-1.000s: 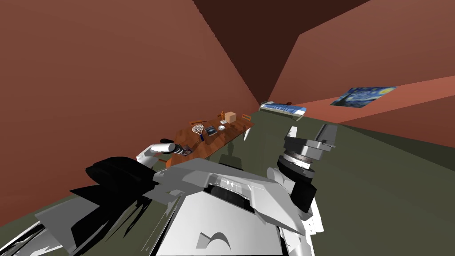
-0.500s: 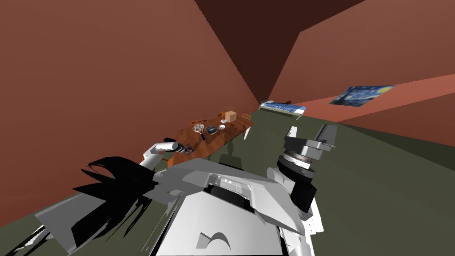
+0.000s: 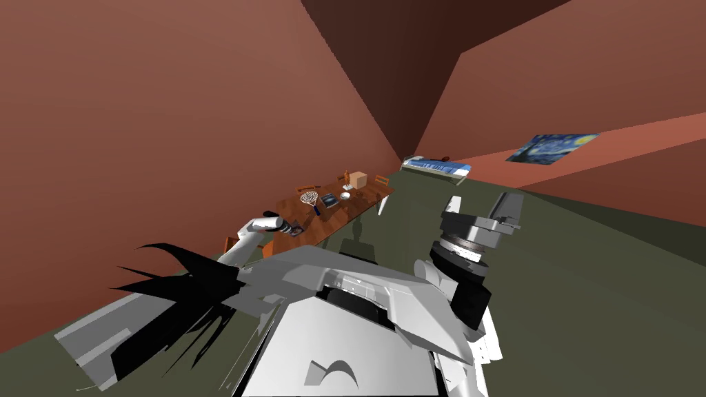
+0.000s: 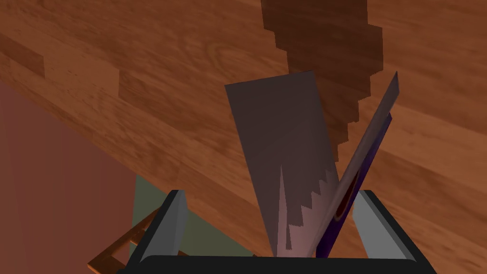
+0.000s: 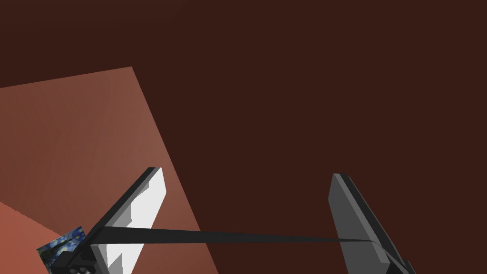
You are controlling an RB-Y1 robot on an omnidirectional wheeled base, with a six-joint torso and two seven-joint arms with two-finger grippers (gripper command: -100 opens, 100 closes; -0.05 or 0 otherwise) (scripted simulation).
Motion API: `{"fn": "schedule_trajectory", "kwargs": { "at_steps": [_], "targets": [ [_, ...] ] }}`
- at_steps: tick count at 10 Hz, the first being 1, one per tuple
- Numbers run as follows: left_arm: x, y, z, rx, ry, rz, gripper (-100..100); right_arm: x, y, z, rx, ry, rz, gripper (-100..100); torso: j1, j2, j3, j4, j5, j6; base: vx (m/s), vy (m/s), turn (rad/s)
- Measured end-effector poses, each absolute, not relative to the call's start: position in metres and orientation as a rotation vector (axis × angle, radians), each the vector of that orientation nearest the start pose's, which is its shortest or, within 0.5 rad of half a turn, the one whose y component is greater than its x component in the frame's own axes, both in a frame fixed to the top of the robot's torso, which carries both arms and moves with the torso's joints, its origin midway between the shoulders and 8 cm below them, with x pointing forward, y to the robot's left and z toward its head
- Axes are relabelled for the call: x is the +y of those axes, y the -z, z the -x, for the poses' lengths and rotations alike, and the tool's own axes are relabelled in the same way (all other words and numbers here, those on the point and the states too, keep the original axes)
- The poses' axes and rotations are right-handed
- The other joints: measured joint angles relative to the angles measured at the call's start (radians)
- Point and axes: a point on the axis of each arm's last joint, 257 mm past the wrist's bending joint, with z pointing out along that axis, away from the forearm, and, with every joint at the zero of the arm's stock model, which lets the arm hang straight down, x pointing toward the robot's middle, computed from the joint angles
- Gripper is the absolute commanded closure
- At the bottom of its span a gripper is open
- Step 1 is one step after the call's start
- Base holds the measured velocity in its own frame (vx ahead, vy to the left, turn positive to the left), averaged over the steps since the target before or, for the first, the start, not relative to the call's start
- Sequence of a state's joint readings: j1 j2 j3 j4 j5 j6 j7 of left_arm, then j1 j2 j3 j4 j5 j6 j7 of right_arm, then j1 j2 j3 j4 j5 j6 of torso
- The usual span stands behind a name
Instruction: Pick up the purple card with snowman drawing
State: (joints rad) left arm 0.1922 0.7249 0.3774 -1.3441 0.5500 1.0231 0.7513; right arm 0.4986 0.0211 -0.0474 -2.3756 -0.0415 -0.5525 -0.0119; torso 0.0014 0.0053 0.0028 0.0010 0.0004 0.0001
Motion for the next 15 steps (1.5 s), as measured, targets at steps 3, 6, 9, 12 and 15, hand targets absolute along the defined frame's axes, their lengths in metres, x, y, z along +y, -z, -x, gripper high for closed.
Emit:
{"fn": "schedule_trajectory", "kwargs": {
  "at_steps": [3,6,9,12,15],
  "targets": [
    [0.644,0.397,-0.290,0.480,0.345,2.658,-100,-0.294,-0.076,-0.308,0.462,-1.322,-0.570,0,-0.001,-0.002,-0.001,0.000,0.000,0.000,-0.059,0.018,-0.007],
    [0.642,0.403,-0.313,0.467,0.346,2.658,-100,-0.294,-0.076,-0.308,0.462,-1.322,-0.570,0,0.003,-0.002,-0.001,0.000,0.001,0.000,-0.097,0.028,-0.028],
    [0.637,0.405,-0.338,0.465,0.354,2.652,-100,-0.294,-0.076,-0.308,0.462,-1.322,-0.570,0,0.003,-0.002,-0.001,0.000,0.001,0.000,-0.054,0.017,-0.006],
    [0.631,0.410,-0.358,0.467,0.344,2.651,-100,-0.294,-0.076,-0.308,0.462,-1.322,-0.570,0,0.004,0.000,0.000,0.000,0.001,0.000,-0.087,0.029,-0.026],
    [0.627,0.410,-0.376,0.460,0.336,2.659,-100,-0.294,-0.076,-0.308,0.462,-1.322,-0.570,0,0.004,-0.001,-0.001,0.000,0.001,0.000,-0.074,0.029,-0.024]
  ]
}}
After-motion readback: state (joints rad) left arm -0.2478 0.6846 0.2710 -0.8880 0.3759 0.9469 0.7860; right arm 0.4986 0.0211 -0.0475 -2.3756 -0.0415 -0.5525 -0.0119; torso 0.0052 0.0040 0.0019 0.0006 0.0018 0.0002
